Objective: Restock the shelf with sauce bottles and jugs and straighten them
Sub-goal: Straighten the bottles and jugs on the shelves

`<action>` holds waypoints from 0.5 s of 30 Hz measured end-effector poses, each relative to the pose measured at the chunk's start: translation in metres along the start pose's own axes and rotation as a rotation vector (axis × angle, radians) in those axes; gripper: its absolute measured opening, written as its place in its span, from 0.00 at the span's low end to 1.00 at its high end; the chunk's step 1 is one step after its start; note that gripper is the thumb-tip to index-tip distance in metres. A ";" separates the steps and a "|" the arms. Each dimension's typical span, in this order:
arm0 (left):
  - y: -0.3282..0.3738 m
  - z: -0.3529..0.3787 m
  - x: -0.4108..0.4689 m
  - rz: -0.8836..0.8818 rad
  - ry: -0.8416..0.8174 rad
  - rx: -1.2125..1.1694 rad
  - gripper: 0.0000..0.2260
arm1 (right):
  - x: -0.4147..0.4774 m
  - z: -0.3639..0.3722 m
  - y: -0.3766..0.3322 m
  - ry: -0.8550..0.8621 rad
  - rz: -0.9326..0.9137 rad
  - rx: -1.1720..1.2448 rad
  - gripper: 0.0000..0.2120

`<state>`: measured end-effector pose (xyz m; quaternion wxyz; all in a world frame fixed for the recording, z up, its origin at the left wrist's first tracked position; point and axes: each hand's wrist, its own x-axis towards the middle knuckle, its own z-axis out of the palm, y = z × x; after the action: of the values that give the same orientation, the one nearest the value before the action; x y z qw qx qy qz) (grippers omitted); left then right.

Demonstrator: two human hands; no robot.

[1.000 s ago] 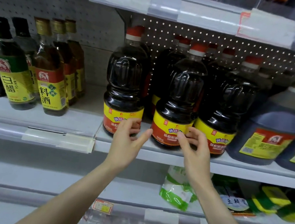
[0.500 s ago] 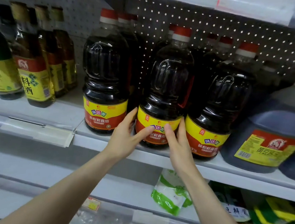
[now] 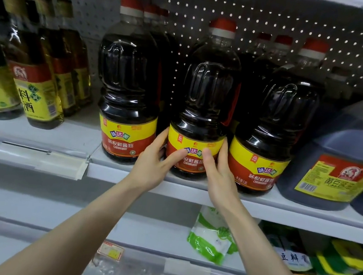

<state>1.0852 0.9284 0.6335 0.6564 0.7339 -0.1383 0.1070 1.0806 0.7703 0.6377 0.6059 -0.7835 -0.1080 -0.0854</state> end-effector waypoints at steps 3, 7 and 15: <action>-0.001 -0.002 0.001 -0.008 -0.001 -0.001 0.30 | 0.001 0.001 -0.002 -0.013 0.000 0.018 0.30; 0.001 -0.003 0.000 -0.008 0.000 -0.020 0.30 | 0.001 0.002 -0.001 -0.040 -0.004 0.091 0.29; -0.001 -0.002 -0.006 -0.006 0.065 -0.069 0.28 | -0.003 0.003 -0.003 -0.044 0.051 0.094 0.25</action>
<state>1.0798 0.9307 0.6309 0.6858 0.7074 -0.1183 0.1240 1.0765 0.7734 0.6392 0.6413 -0.7585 -0.1053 -0.0475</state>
